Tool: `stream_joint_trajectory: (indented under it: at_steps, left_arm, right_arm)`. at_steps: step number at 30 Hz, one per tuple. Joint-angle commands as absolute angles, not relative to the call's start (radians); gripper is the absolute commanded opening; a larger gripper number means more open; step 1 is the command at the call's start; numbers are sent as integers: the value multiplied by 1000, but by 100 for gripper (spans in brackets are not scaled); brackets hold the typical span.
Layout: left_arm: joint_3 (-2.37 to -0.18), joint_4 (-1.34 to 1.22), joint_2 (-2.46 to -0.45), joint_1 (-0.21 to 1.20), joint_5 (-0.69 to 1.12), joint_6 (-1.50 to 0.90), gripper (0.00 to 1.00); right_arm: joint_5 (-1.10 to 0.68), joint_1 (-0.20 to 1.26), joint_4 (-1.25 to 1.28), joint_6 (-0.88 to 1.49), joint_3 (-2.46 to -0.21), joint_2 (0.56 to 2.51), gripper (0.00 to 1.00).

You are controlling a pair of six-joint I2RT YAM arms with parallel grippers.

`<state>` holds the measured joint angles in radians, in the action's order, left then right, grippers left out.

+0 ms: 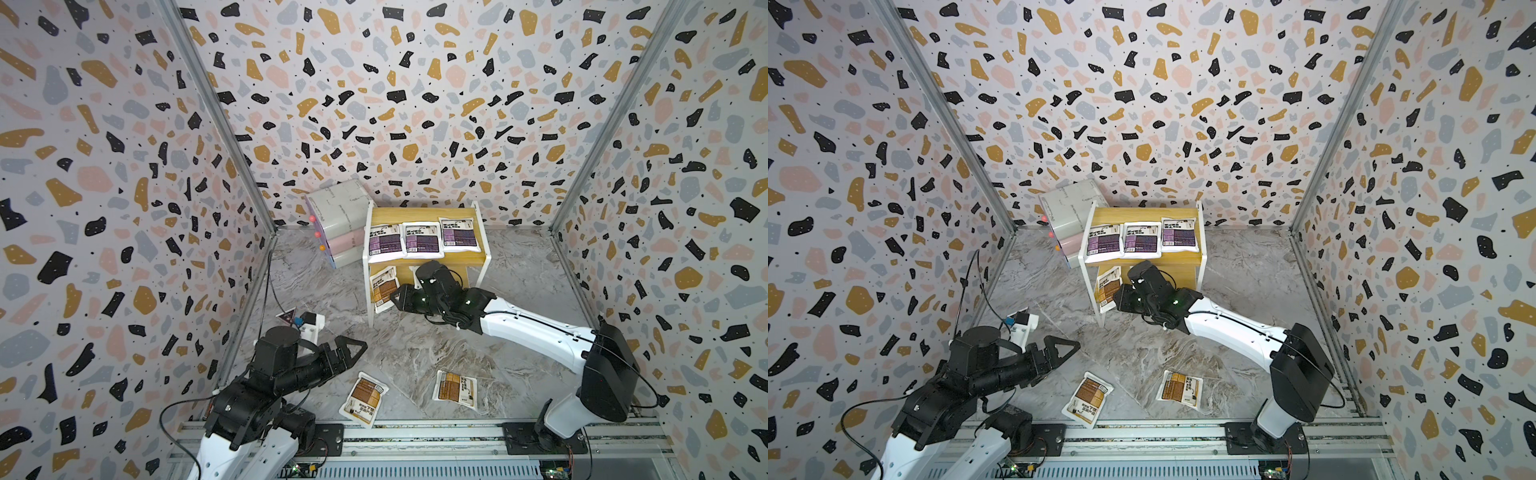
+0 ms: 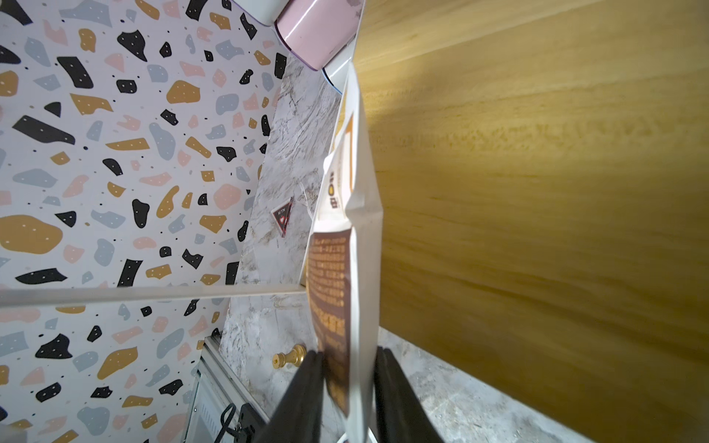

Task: Place the bagged coffee beans on the shelf by color
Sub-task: Place the bagged coffee beans on the shelf.

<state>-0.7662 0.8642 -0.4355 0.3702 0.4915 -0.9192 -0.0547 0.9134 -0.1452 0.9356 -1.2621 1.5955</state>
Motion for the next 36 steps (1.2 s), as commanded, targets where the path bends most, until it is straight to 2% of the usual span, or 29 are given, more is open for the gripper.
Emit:
stream_joint_trajectory:
  at_steps: [1, 4, 12, 19, 24, 29, 33, 36]
  left_arm:
    - [-767, 864, -421, 367, 507, -899, 100]
    - [-767, 867, -420, 366, 510, -896, 100]
    - [-764, 832, -441, 365, 515, -905, 100]
    - [-783, 828, -463, 365, 495, -900, 100]
    - [-804, 842, -475, 365, 466, -883, 100]
    - [-839, 910, -505, 363, 394, -850, 100]
    - [-881, 1041, -539, 361, 283, -828, 100]
    - [-901, 1095, -542, 360, 226, -821, 100]
  right_arm:
    - [-10, 911, -124, 958, -1300, 1592, 32]
    - [-5, 911, -133, 965, -1301, 1587, 46]
    - [26, 916, -213, 984, -1259, 1496, 62]
    - [55, 926, -266, 1009, -1190, 1419, 68]
    - [50, 955, -319, 991, -1163, 1351, 66]
    - [-5, 998, -314, 995, -1108, 1310, 59]
    - [-58, 1024, -253, 1015, -1066, 1325, 46]
    - [-106, 1032, -181, 1041, -1050, 1365, 30]
